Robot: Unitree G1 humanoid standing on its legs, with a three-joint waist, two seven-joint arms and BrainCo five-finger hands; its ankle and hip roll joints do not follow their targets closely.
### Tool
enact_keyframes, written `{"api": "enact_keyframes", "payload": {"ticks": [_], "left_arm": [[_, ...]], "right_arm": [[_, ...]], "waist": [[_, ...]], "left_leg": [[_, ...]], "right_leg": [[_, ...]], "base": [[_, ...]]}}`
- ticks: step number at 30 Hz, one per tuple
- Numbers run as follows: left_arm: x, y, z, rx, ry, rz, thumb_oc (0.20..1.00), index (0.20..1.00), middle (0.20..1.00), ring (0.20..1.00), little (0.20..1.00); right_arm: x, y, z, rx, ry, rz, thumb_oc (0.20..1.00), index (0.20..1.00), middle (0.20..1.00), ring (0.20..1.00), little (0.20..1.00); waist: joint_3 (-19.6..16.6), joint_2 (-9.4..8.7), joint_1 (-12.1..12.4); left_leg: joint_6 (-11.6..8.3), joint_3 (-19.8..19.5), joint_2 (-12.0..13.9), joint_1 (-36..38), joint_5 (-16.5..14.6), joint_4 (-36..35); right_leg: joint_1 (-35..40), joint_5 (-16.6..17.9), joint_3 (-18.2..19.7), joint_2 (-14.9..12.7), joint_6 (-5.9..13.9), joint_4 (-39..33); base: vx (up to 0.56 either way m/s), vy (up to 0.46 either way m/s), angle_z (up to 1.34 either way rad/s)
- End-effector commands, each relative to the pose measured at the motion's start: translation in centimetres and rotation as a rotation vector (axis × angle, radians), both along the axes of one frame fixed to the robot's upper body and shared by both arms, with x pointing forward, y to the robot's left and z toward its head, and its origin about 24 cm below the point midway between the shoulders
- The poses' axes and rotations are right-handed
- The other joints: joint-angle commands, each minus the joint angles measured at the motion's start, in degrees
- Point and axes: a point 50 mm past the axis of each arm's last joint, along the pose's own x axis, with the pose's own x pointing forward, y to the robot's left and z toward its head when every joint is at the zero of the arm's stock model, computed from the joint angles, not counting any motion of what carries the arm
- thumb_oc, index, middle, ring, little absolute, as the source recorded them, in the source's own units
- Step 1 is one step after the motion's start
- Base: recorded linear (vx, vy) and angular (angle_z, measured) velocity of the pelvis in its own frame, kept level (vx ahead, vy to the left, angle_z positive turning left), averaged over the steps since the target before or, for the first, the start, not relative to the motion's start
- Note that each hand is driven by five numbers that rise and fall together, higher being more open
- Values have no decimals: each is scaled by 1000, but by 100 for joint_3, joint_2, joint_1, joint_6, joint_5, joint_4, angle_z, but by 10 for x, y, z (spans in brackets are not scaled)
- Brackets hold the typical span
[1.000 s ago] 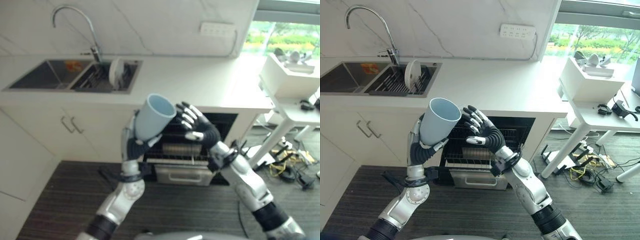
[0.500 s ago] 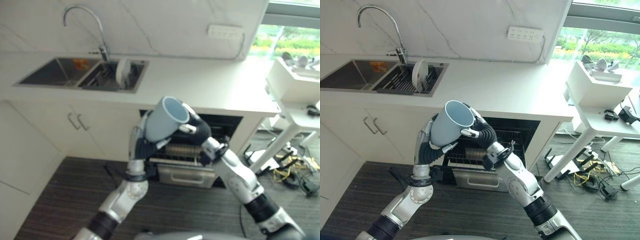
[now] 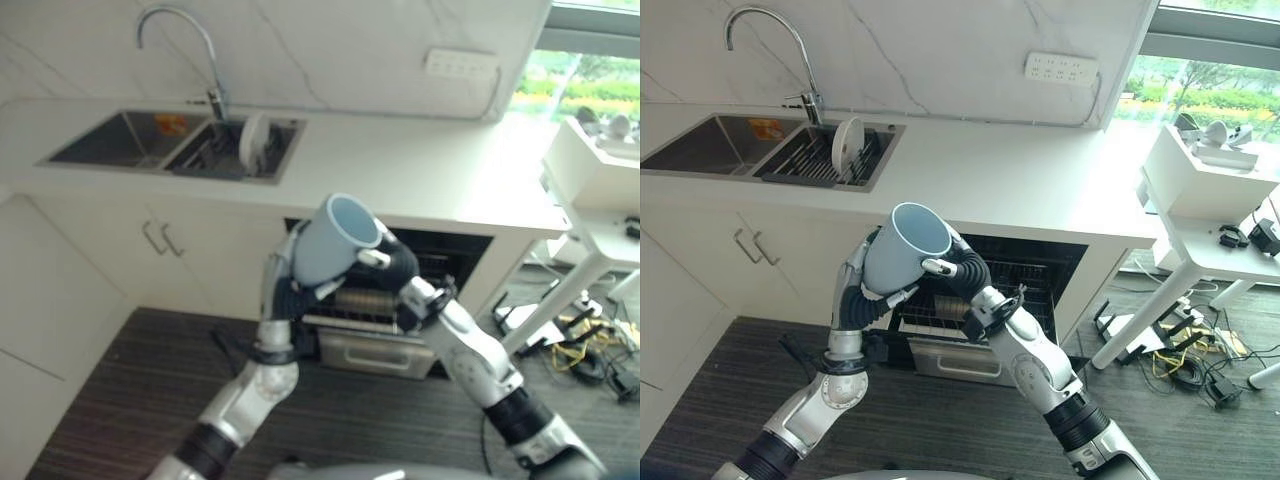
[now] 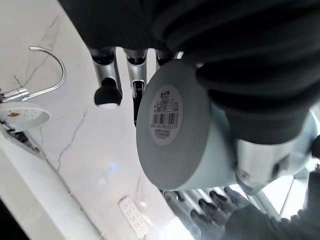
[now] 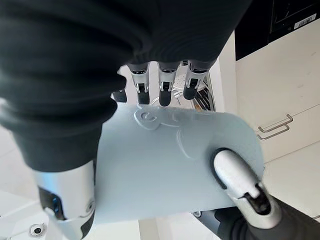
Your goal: Place the dishes in the dishwasher.
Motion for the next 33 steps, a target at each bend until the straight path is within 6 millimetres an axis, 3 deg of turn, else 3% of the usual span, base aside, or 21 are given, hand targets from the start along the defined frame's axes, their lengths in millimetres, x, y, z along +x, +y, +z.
{"api": "enact_keyframes", "payload": {"ticks": [1,15,25,33], "left_arm": [[16,-13,21,22,-90,-96,200,200,200,200,200],[14,-19,17,53,-68,-128,200,200,200,200,200],[13,-21,16,47,-65,-158,200,200,200,200,200],[10,-30,19,36,-57,-266,200,200,200,200,200]], "right_arm": [[11,14,46,71,-167,19,1000,1000,1000,1000,1000],[11,29,53,66,-170,52,1000,1000,1000,1000,1000],[6,40,43,18,-161,141,1000,1000,1000,1000,1000],[7,42,48,-130,-322,162,1000,1000,1000,1000,1000]], "waist": [[150,-46,138],[196,-34,230],[223,-51,262],[222,-83,317]], "left_leg": [[160,250,-46,146,-477,119],[163,201,-69,114,-462,121],[182,172,-73,100,-451,132],[193,128,-85,76,-468,158]], "right_leg": [[78,-843,226,-121,29,518],[89,-857,161,-131,16,525],[67,-868,177,-127,15,570],[64,-872,142,-130,16,599]], "base": [[0,0,0],[0,0,0],[1,-5,1],[1,-1,0]]}}
